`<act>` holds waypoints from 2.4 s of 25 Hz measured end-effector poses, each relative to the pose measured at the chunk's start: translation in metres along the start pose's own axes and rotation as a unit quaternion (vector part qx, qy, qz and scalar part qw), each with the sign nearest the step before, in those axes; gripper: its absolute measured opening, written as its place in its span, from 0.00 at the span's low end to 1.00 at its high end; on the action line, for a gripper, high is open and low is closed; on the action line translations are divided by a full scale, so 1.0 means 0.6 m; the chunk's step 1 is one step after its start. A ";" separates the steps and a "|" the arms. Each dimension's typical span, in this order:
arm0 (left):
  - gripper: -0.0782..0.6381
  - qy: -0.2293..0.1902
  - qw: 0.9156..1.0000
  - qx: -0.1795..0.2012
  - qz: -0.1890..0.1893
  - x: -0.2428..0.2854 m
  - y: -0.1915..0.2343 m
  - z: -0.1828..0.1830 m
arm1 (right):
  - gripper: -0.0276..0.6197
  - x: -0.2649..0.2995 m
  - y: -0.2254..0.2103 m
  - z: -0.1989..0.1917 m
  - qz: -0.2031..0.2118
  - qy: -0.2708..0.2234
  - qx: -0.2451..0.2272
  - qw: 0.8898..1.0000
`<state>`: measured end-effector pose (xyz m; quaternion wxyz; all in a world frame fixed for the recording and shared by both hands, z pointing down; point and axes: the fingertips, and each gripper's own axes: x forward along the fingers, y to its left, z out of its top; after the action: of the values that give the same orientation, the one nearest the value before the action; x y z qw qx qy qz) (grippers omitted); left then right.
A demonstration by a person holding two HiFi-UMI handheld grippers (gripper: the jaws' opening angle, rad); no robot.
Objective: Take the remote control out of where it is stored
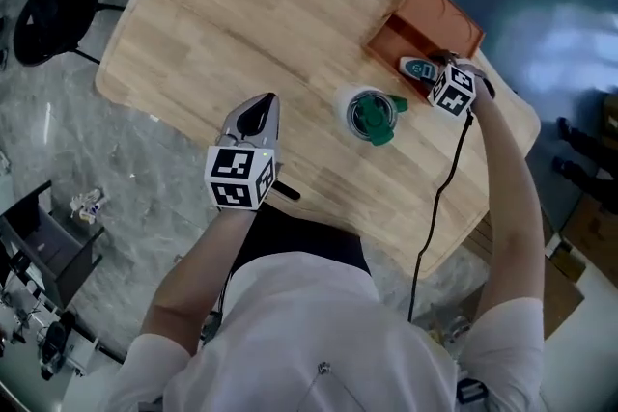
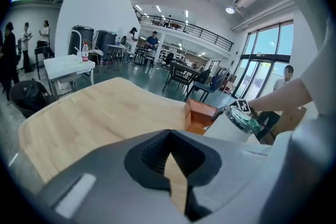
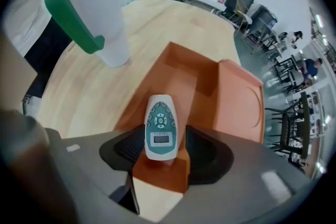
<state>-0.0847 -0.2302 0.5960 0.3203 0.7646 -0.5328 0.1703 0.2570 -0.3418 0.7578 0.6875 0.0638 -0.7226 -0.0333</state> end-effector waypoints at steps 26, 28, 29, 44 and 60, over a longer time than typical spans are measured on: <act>0.11 0.025 1.000 -0.010 0.015 -0.005 0.015 -0.077 | 0.52 0.075 0.027 -0.005 0.055 0.098 -0.073 0.991; 0.11 0.027 0.999 -0.008 0.016 -0.011 0.012 -0.079 | 0.51 0.073 0.027 -0.006 0.050 0.095 -0.067 0.992; 0.11 0.028 0.999 -0.007 0.016 -0.014 0.012 -0.080 | 0.51 0.071 0.027 -0.008 0.047 0.094 -0.062 0.993; 0.11 0.012 0.998 0.058 -0.020 -0.038 -0.036 0.002 | 0.51 -0.136 -0.002 -0.014 -0.084 -0.019 0.158 0.984; 0.11 -0.089 0.951 0.227 -0.191 -0.041 -0.380 0.323 | 0.51 -0.611 0.073 -0.023 -0.276 -0.319 0.525 0.739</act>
<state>0.1011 -0.2911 0.3685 0.1164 0.9165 -0.3506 0.1535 0.2859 -0.2470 0.4020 0.2349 0.5969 -0.7533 0.1450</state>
